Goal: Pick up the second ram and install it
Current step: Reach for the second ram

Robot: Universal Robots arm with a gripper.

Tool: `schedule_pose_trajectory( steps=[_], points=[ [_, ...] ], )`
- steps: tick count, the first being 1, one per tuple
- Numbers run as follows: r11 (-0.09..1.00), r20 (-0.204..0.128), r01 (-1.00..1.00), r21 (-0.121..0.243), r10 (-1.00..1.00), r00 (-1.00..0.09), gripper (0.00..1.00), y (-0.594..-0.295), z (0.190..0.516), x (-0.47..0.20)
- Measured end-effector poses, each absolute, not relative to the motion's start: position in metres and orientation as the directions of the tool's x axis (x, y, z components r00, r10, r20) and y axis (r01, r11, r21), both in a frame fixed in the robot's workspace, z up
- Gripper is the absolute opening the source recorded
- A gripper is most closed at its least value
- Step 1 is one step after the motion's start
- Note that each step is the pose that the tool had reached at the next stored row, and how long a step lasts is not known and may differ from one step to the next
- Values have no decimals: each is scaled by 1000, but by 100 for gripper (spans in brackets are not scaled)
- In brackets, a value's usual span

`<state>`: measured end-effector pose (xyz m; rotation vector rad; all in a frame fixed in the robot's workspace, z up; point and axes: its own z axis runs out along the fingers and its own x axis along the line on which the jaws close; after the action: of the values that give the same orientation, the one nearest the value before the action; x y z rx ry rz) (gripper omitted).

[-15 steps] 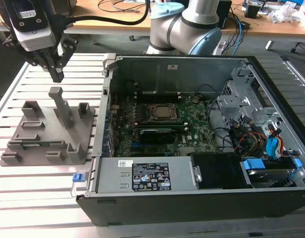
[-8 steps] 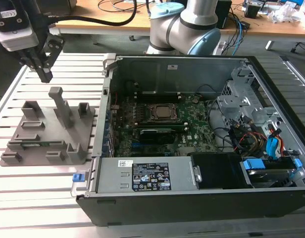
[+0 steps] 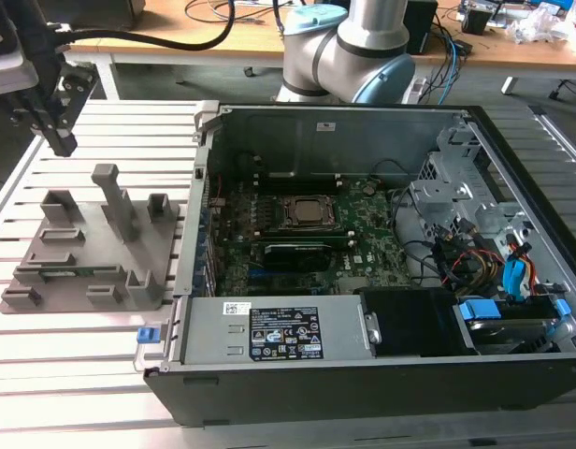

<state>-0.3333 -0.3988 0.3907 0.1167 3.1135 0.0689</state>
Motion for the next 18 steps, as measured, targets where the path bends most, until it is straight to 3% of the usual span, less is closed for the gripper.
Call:
schedule_pose_trajectory(
  steps=[18],
  points=[
    [996, -23, 74, 45, 75, -997, 11, -410, 377, -367]
  ],
)
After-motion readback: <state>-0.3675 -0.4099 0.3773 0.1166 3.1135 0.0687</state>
